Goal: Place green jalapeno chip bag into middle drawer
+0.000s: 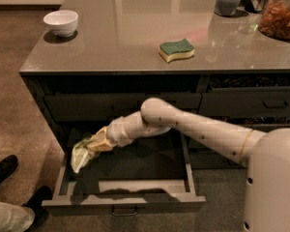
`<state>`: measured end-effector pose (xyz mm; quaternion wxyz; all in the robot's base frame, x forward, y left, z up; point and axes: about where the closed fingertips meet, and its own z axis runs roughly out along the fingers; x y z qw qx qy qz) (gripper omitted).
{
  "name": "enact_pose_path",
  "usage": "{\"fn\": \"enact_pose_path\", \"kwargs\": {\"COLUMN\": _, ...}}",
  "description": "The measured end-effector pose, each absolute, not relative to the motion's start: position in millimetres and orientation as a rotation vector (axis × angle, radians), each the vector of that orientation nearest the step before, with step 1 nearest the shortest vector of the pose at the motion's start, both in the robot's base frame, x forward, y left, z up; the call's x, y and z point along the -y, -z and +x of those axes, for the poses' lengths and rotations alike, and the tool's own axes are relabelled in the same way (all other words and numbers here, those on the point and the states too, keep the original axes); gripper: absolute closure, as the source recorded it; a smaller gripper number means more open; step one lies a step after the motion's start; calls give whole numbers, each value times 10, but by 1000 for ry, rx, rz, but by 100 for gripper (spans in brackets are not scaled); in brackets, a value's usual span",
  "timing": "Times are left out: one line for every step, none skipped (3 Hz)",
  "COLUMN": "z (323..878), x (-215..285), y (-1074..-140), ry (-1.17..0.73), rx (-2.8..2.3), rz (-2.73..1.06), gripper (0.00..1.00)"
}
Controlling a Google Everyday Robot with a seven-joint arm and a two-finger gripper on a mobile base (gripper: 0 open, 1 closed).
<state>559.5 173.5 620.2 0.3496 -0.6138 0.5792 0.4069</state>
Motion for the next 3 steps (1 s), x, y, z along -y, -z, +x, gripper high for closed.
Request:
{"fn": "enact_pose_path", "kwargs": {"z": 5553, "x": -1852, "y": -5555, "ry": -1087, "rx": -1567, "rz": -1560, "gripper": 100}}
{"fn": "enact_pose_path", "kwargs": {"z": 5526, "x": -1956, "y": -5081, "ry": -1086, "rx": -1685, "rz": -1545, "gripper": 100}}
{"fn": "enact_pose_path", "kwargs": {"z": 5508, "x": -1973, "y": -4779, "ry": -1078, "rx": -1849, "rz": -1551, "gripper": 100}}
